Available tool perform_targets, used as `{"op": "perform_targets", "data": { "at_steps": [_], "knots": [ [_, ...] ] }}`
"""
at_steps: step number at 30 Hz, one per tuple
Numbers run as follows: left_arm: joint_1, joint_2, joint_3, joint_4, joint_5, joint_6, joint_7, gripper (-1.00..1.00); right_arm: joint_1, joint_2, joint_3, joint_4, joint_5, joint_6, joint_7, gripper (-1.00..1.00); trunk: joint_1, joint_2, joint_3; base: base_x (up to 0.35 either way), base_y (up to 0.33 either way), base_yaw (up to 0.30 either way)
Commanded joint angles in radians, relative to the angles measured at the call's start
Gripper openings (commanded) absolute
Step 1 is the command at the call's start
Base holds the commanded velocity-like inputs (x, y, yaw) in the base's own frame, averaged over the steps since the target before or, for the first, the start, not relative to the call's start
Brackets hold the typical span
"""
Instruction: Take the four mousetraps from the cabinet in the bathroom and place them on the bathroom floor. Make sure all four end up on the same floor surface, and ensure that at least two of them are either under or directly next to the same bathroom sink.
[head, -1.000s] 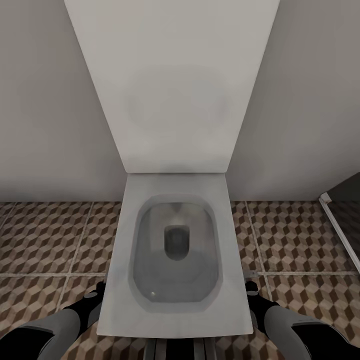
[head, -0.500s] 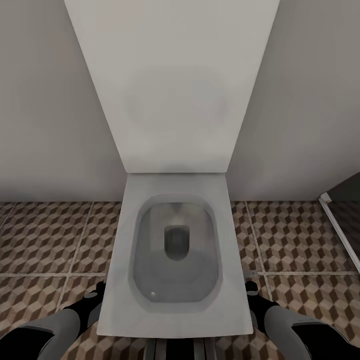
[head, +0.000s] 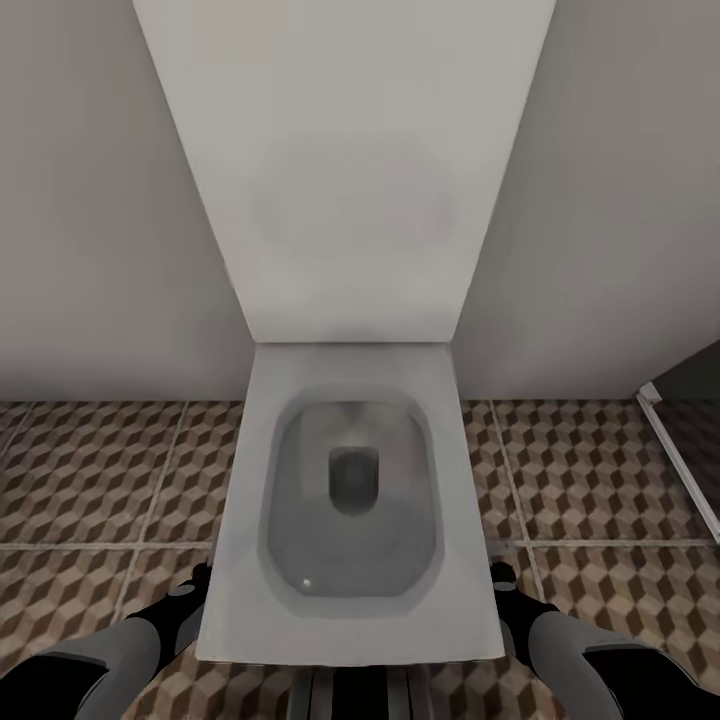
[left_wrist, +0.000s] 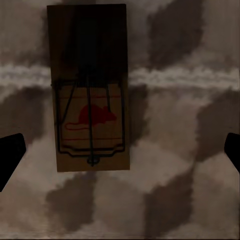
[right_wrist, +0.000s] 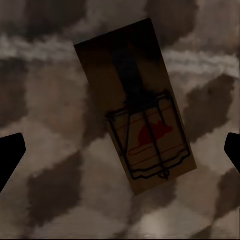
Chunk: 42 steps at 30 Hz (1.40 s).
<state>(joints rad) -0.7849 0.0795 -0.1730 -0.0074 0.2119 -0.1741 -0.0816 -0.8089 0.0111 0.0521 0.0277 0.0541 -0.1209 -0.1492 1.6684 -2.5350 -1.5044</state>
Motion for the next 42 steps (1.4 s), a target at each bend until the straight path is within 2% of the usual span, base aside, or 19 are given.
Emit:
{"op": "perform_targets", "data": {
  "at_steps": [1, 42],
  "knots": [
    [-0.001, 0.000, -0.008, 0.001, 0.011, -0.002, -0.004, 1.00, -0.001, 0.000, 0.005, 0.003, 0.006, -0.003, -0.006, 1.00, 0.000, 0.000, -0.001, -0.192, 0.000, 0.000],
    [-0.001, 0.000, -0.008, 0.001, 0.011, 0.001, -0.004, 1.00, -0.001, 0.000, 0.005, 0.003, 0.006, -0.003, -0.006, 1.00, 0.000, 0.000, -0.001, -0.330, 0.000, 0.000]
  ]
}}
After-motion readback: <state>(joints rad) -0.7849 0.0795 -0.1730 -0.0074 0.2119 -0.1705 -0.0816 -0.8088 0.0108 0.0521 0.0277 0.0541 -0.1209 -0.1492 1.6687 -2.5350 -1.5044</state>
